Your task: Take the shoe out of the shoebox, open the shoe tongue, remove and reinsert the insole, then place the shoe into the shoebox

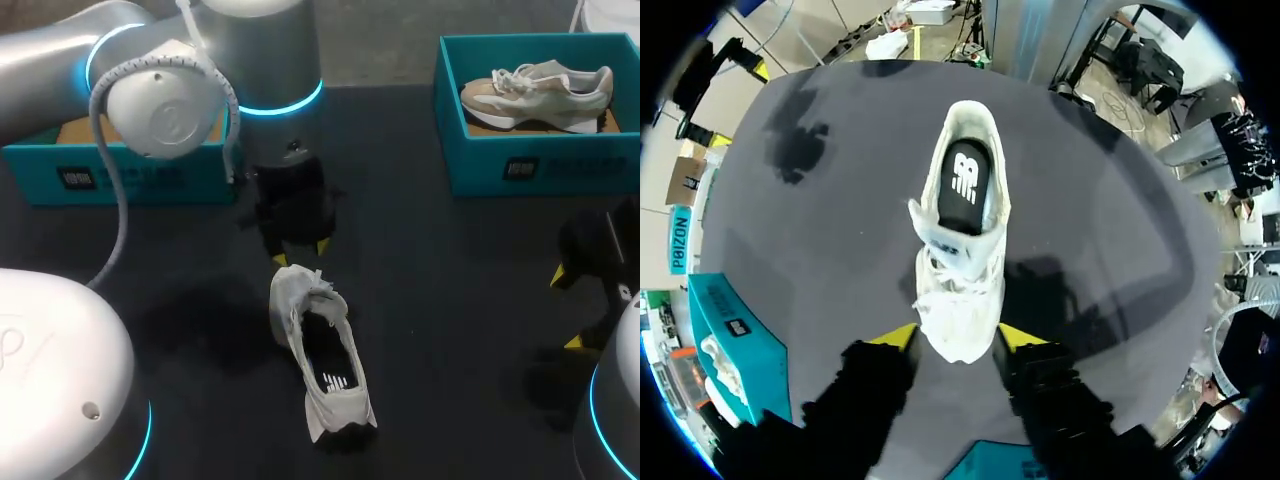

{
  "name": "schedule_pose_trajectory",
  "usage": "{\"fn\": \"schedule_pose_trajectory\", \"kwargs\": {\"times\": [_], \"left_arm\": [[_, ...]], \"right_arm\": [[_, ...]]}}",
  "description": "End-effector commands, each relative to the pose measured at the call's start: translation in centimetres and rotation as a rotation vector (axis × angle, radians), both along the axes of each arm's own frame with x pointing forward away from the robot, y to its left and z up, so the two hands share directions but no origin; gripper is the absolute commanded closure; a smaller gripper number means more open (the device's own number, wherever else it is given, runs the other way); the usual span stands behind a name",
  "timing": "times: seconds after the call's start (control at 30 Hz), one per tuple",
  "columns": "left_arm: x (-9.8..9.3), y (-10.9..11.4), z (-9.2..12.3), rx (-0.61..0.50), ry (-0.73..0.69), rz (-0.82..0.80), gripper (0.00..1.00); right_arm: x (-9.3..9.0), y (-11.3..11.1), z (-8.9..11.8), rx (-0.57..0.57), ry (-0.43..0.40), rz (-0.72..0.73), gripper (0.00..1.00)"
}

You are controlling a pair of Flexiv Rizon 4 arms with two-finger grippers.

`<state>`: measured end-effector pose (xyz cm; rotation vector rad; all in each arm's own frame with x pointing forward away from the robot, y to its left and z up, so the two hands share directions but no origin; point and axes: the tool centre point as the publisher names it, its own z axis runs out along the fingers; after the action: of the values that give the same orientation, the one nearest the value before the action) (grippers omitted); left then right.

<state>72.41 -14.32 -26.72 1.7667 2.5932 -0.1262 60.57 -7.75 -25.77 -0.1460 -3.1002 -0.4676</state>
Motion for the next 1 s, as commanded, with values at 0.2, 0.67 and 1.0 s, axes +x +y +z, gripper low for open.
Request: {"fn": "schedule_pose_trajectory", "kwargs": {"times": [0.2, 0.67, 1.0], "left_arm": [[-1.2, -1.1, -2.5, 0.026, 0.040, -0.028, 0.64], [-4.4, -1.5, -4.9, 0.018, 0.090, -0.048, 0.64], [-7.7, -1.6, -6.3, 0.026, 0.096, -0.092, 0.66]], "right_arm": [[-0.1, 0.0, 0.0, -0.002, -0.001, -0.001, 0.00], [-0.1, 0.0, 0.0, -0.002, -0.001, -0.001, 0.00], [-0.1, 0.0, 0.0, -0.002, -0.001, -0.001, 0.00]]}}
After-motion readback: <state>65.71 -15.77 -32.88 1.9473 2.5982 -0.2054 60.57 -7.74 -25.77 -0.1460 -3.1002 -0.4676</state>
